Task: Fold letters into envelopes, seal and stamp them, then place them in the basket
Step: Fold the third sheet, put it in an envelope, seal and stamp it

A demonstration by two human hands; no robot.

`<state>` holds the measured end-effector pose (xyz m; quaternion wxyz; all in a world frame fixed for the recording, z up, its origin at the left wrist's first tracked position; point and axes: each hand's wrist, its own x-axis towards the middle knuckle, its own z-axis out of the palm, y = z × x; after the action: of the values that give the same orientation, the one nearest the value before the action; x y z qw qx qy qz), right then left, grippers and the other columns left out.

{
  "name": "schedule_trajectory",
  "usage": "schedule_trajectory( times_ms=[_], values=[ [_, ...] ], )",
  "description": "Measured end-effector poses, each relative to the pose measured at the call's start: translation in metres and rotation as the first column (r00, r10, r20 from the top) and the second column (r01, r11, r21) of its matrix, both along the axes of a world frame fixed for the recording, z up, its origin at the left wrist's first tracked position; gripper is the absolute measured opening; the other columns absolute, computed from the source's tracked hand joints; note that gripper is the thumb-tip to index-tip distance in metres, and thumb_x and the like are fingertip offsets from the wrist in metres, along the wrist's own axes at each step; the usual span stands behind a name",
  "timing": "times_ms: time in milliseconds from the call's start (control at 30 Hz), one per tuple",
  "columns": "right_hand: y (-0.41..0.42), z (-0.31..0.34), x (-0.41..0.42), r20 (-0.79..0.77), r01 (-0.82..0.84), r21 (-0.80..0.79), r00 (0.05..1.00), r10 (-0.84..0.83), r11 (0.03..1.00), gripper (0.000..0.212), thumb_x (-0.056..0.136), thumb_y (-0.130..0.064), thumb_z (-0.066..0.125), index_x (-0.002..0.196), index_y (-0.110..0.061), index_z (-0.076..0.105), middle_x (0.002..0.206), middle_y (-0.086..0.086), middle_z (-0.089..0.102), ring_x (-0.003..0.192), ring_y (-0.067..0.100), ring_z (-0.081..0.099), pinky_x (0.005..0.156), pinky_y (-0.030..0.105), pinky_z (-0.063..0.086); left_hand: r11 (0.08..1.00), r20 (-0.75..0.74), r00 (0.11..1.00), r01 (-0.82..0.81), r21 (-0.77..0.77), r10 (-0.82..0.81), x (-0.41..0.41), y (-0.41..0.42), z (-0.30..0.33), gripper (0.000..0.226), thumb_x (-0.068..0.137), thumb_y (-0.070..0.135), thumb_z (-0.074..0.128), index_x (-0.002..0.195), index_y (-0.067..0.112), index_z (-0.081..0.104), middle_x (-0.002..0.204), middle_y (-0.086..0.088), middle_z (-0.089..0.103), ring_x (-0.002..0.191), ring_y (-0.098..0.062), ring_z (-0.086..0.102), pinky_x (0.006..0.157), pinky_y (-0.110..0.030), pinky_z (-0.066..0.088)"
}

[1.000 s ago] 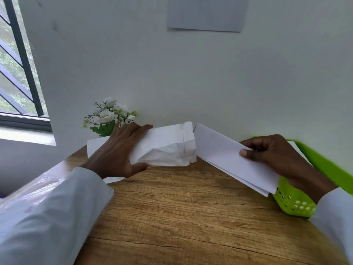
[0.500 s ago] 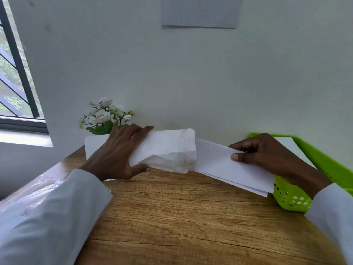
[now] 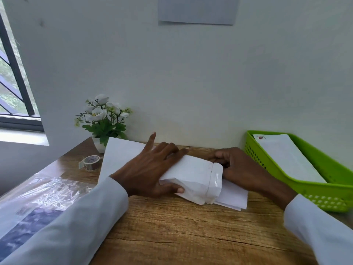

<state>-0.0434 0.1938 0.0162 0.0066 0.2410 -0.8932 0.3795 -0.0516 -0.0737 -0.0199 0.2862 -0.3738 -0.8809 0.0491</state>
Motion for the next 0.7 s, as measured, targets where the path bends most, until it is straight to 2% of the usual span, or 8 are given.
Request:
schedule_trajectory(
  times_ms=[100, 200, 267, 333, 400, 467, 533, 700],
  values=[
    [0.012, 0.006, -0.005, 0.101, -0.013, 0.060, 0.995, 0.007, 0.998, 0.040, 0.079, -0.015, 0.079, 0.115, -0.031, 0.069, 0.098, -0.007, 0.078, 0.096, 0.013, 0.073, 0.087, 0.041, 0.057, 0.999, 0.031, 0.999, -0.035, 0.027, 0.034, 0.000, -0.002, -0.001, 0.090, 0.086, 0.079, 0.032, 0.152, 0.018, 0.024, 0.133, -0.002, 0.047, 0.123, -0.020, 0.047, 0.117, -0.063, 0.005],
    [0.031, 0.018, -0.003, 0.279, -0.064, 0.183, 0.960, 0.010, 0.981, 0.021, 0.079, -0.030, 0.082, 0.097, -0.023, 0.076, 0.090, -0.001, 0.078, 0.084, 0.012, 0.071, 0.068, 0.029, 0.056, 0.995, 0.062, 0.995, -0.087, 0.042, 0.084, 0.000, -0.004, -0.001, 0.088, 0.088, 0.078, 0.023, 0.153, 0.018, 0.023, 0.134, -0.001, 0.045, 0.126, -0.019, 0.043, 0.117, -0.062, 0.003],
    [0.034, 0.017, 0.000, 0.324, -0.060, 0.169, 0.946, 0.002, 0.984, 0.012, 0.081, -0.025, 0.081, 0.084, -0.015, 0.075, 0.077, 0.000, 0.075, 0.072, 0.012, 0.066, 0.054, 0.023, 0.050, 0.993, 0.099, 0.990, -0.104, 0.056, 0.098, 0.000, -0.003, -0.001, 0.085, 0.091, 0.075, 0.016, 0.154, 0.019, 0.020, 0.134, -0.001, 0.044, 0.127, -0.017, 0.041, 0.118, -0.062, 0.001],
    [0.030, 0.010, -0.001, 0.326, -0.024, 0.073, 0.945, -0.001, 0.997, 0.009, 0.081, -0.016, 0.080, 0.083, -0.008, 0.075, 0.073, 0.001, 0.072, 0.069, 0.013, 0.064, 0.050, 0.021, 0.048, 0.993, 0.146, 0.984, -0.110, 0.051, 0.102, 0.001, 0.000, -0.003, 0.083, 0.092, 0.072, 0.008, 0.155, 0.019, 0.017, 0.135, 0.000, 0.041, 0.129, -0.016, 0.037, 0.118, -0.061, -0.002],
    [0.021, 0.001, -0.001, 0.316, 0.018, -0.011, 0.949, -0.014, 1.000, 0.005, 0.082, -0.005, 0.077, 0.082, -0.010, 0.076, 0.074, 0.000, 0.074, 0.068, 0.014, 0.067, 0.052, 0.021, 0.051, 0.992, 0.185, 0.977, -0.116, 0.044, 0.106, 0.003, 0.006, -0.005, 0.084, 0.091, 0.071, 0.002, 0.156, 0.019, 0.014, 0.134, 0.001, 0.039, 0.131, -0.014, 0.032, 0.118, -0.059, -0.006],
    [0.010, -0.008, -0.002, 0.316, 0.040, -0.072, 0.949, -0.015, 0.997, 0.022, 0.081, 0.007, 0.070, 0.081, -0.014, 0.076, 0.072, -0.004, 0.076, 0.066, 0.012, 0.070, 0.056, 0.022, 0.055, 0.991, 0.225, 0.967, -0.130, 0.041, 0.118, 0.003, 0.013, -0.009, 0.085, 0.090, 0.070, -0.004, 0.157, 0.021, 0.011, 0.135, 0.002, 0.036, 0.133, -0.012, 0.027, 0.118, -0.058, -0.010],
    [0.006, -0.014, -0.002, 0.343, 0.034, -0.122, 0.939, 0.010, 0.992, 0.027, 0.081, 0.014, 0.065, 0.087, -0.010, 0.077, 0.078, 0.002, 0.078, 0.071, 0.015, 0.073, 0.062, 0.024, 0.057, 0.990, 0.240, 0.964, -0.130, 0.064, 0.111, 0.001, 0.017, -0.013, 0.081, 0.091, 0.066, -0.006, 0.156, 0.021, 0.013, 0.136, 0.001, 0.036, 0.132, -0.011, 0.025, 0.118, -0.057, -0.010],
    [0.018, -0.013, -0.004, 0.506, 0.008, -0.252, 0.853, 0.125, 0.968, 0.034, 0.086, 0.011, 0.064, 0.117, -0.002, 0.068, 0.104, 0.022, 0.075, 0.094, 0.030, 0.073, 0.073, 0.031, 0.061, 0.971, 0.219, 0.975, -0.071, 0.230, 0.020, 0.002, 0.017, -0.015, 0.056, 0.101, 0.045, 0.017, 0.144, 0.020, 0.043, 0.123, -0.001, 0.051, 0.118, -0.013, 0.039, 0.117, -0.060, 0.011]
  ],
)
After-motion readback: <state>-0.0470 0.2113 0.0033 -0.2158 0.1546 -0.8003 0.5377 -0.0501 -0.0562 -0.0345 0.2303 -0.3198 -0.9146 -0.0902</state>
